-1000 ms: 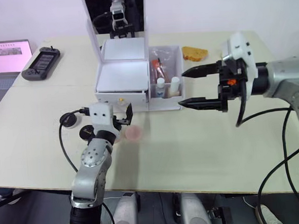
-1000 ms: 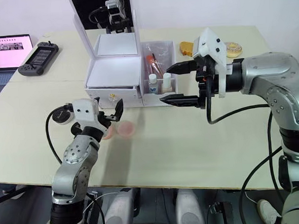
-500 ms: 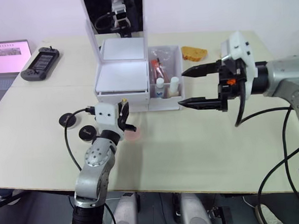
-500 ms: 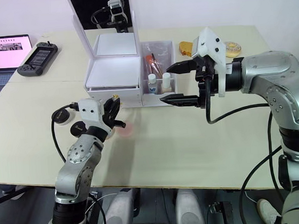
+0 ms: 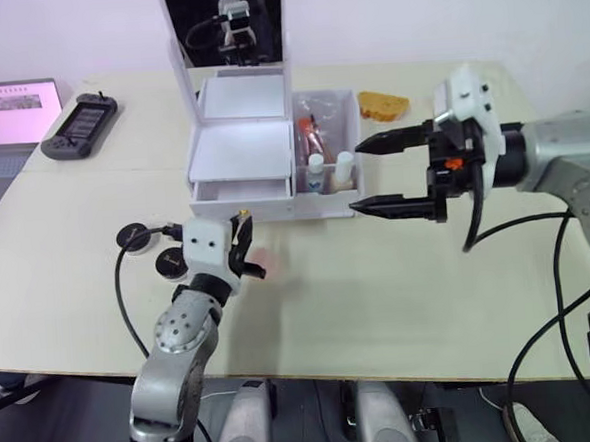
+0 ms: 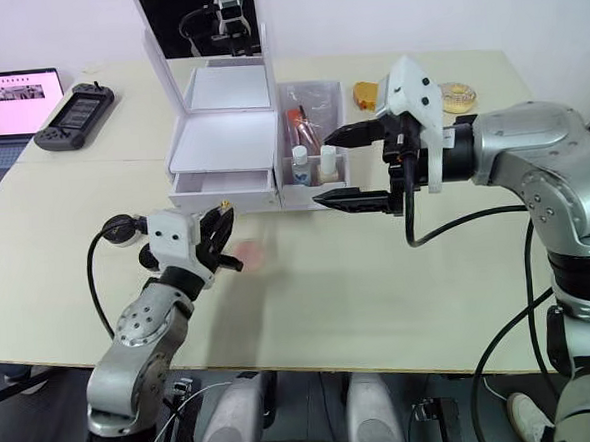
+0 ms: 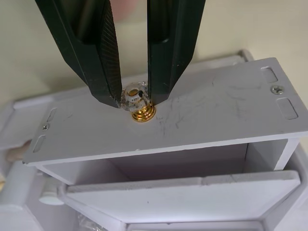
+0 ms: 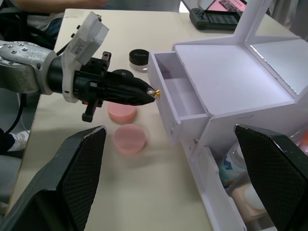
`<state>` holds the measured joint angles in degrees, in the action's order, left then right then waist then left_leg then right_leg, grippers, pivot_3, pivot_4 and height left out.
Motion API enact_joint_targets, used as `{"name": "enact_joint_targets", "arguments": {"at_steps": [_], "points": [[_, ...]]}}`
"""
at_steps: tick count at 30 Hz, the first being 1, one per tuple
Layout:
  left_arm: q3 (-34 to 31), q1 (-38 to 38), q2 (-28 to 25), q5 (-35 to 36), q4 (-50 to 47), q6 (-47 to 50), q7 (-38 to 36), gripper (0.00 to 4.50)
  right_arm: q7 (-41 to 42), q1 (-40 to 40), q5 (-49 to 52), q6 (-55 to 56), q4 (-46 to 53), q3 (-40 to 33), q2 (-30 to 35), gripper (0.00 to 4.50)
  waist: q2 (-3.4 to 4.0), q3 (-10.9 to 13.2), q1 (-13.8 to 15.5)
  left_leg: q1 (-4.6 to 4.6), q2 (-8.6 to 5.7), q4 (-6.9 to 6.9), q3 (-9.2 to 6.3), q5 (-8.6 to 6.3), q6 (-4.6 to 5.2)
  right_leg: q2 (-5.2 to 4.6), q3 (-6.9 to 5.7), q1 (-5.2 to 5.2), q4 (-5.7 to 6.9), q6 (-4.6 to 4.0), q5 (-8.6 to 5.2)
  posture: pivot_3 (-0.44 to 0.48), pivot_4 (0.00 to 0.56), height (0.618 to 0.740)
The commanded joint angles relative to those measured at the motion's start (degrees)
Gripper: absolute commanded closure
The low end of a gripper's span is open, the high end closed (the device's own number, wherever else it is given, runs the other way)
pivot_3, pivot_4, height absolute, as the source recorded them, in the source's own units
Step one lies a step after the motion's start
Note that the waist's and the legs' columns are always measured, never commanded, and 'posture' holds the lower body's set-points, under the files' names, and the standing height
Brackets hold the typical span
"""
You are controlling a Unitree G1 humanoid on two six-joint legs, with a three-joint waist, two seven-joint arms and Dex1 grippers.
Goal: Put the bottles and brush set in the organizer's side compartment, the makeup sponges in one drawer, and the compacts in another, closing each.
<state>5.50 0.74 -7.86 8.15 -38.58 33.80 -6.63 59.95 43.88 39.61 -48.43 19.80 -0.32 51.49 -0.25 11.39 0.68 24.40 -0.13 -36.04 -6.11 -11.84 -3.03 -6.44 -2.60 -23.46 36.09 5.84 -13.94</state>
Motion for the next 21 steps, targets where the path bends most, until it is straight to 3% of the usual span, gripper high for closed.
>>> {"name": "enact_joint_targets", "arguments": {"at_steps": [1, 10, 21], "points": [[0.1, 1.73, -0.69, 1.36, -5.75, 2.04, -0.7, 4.25, 0.35, 1.08, 0.37, 0.62, 0.15, -0.74, -0.3, 0.0, 0.0, 0.0, 0.01, 0.0, 0.0, 0.0, 0.0, 0.0, 0.0, 0.0, 0.0, 0.0, 0.0, 0.0, 0.0, 0.0, 0.15, 0.74], [-0.39, 5.55, -2.59, 4.71, -12.22, 7.48, -1.77, 4.25, 0.47, 0.58, 0.16, 0.79, 0.09, -0.62, -1.3, 0.0, 0.0, 0.0, 0.02, 0.01, 0.0, 0.01, 0.0, 0.0, 0.0, -0.02, 0.0, -0.01, -0.01, 0.0, -0.01, 0.0, 0.15, 0.74], [-2.14, 4.43, -3.94, 8.67, -18.52, 17.0, -1.46, 4.25, 0.14, 0.1, 0.02, 0.97, 0.12, -0.77, -1.81, 0.0, 0.0, 0.0, 0.03, 0.02, 0.0, 0.02, 0.0, 0.0, 0.0, -0.02, 0.0, -0.01, -0.02, 0.02, -0.03, 0.0, 0.15, 0.74]]}}
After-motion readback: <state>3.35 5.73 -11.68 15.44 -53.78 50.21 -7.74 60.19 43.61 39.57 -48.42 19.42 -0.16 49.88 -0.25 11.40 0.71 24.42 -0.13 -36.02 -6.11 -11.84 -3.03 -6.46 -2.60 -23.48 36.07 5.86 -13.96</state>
